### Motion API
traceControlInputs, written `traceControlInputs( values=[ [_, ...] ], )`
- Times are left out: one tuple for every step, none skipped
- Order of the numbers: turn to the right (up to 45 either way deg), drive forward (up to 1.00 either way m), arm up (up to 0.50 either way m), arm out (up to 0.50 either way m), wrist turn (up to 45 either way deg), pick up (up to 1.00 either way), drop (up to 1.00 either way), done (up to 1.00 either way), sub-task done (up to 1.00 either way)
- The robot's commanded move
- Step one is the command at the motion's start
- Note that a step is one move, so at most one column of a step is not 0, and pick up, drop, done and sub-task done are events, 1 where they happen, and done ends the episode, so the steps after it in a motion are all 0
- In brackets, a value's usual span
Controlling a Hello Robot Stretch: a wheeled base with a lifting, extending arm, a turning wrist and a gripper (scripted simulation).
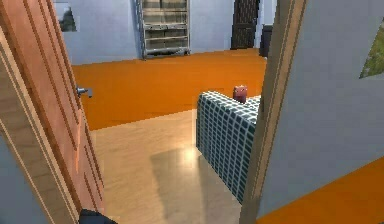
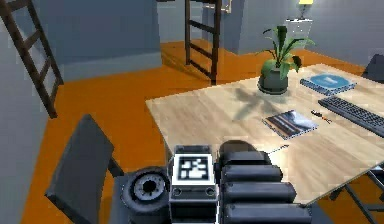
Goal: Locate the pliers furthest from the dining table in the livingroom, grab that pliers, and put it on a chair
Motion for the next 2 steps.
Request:
traceControlInputs(
  values=[
    [0.0, 0.00, 0.00, 0.40, 0.0, 0.00, 0.00, 0.00, 0.00],
    [0.0, 0.00, 0.00, 0.00, 45.0, 0.00, 0.00, 0.00, 0.00]
  ],
)
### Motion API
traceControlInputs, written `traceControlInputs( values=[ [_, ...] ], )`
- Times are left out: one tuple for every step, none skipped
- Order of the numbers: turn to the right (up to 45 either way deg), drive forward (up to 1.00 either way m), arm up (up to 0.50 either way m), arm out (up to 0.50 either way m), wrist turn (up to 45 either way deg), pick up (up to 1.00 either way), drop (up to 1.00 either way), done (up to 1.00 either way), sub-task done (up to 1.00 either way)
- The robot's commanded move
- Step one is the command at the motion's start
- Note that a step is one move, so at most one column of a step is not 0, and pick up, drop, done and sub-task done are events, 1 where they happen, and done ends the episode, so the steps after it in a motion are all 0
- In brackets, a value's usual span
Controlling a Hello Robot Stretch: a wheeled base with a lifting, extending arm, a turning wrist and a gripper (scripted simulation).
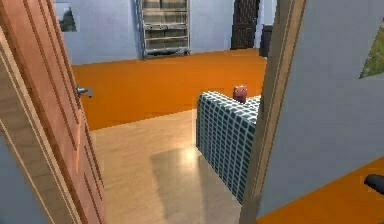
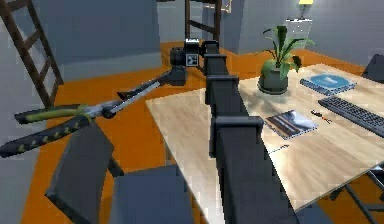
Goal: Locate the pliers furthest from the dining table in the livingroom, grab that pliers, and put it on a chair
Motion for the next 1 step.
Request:
traceControlInputs(
  values=[
    [0.0, 0.00, 0.00, 0.00, 42.0, 0.00, 0.00, 0.00, 0.00]
  ],
)
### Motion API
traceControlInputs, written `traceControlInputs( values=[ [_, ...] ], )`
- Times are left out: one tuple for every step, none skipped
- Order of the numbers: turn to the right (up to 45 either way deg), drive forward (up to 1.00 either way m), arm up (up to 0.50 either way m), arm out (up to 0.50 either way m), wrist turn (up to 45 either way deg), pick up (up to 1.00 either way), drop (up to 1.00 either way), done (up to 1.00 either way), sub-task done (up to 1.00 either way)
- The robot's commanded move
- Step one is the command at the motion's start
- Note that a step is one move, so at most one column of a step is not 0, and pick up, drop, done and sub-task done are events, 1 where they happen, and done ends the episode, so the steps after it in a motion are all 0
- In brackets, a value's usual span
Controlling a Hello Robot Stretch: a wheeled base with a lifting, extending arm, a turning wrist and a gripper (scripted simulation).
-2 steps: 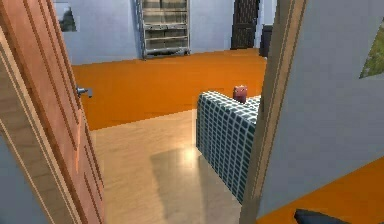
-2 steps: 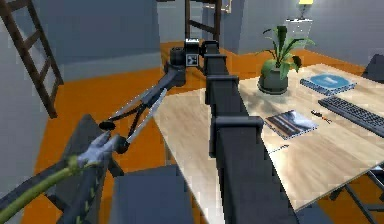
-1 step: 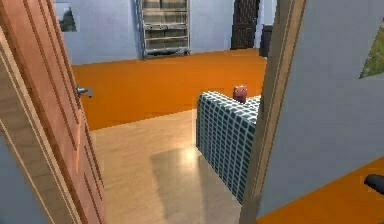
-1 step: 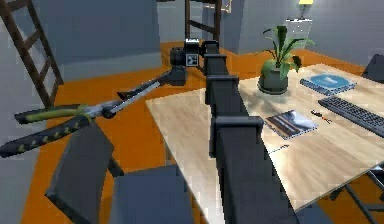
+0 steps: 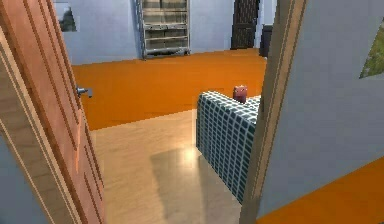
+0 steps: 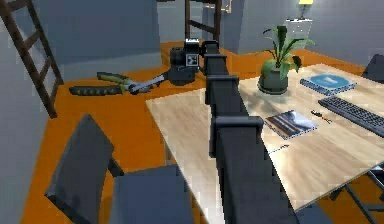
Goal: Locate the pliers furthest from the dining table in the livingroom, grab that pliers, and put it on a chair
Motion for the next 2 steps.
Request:
traceControlInputs(
  values=[
    [0.0, 0.00, -0.32, 0.00, 0.0, 0.00, 0.00, 0.00, 0.00],
    [0.0, 0.00, -0.50, 0.00, 0.0, 0.00, 0.00, 0.00, 0.00]
  ],
)
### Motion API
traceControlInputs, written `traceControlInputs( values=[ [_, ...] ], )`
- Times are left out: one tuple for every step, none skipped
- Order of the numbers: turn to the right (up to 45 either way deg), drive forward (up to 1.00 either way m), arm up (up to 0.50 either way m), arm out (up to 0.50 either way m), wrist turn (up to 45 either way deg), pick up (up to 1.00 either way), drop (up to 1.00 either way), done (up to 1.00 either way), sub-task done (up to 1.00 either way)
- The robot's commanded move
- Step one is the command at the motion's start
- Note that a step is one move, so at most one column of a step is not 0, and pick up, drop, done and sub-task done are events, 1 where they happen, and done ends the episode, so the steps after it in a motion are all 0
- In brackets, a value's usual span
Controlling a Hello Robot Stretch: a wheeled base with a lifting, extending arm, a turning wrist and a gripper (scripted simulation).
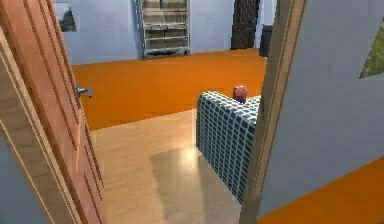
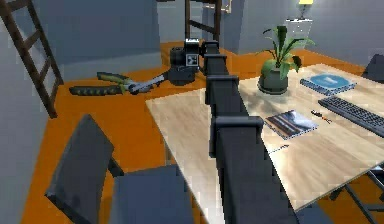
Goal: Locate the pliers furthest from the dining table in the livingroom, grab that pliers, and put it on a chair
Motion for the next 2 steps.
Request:
traceControlInputs(
  values=[
    [0.0, 0.00, 0.00, 0.00, 0.0, 0.00, 1.00, 0.00, 0.00],
    [0.0, 0.00, 0.00, -0.10, 0.0, 0.00, 0.00, 0.00, 0.00]
  ],
)
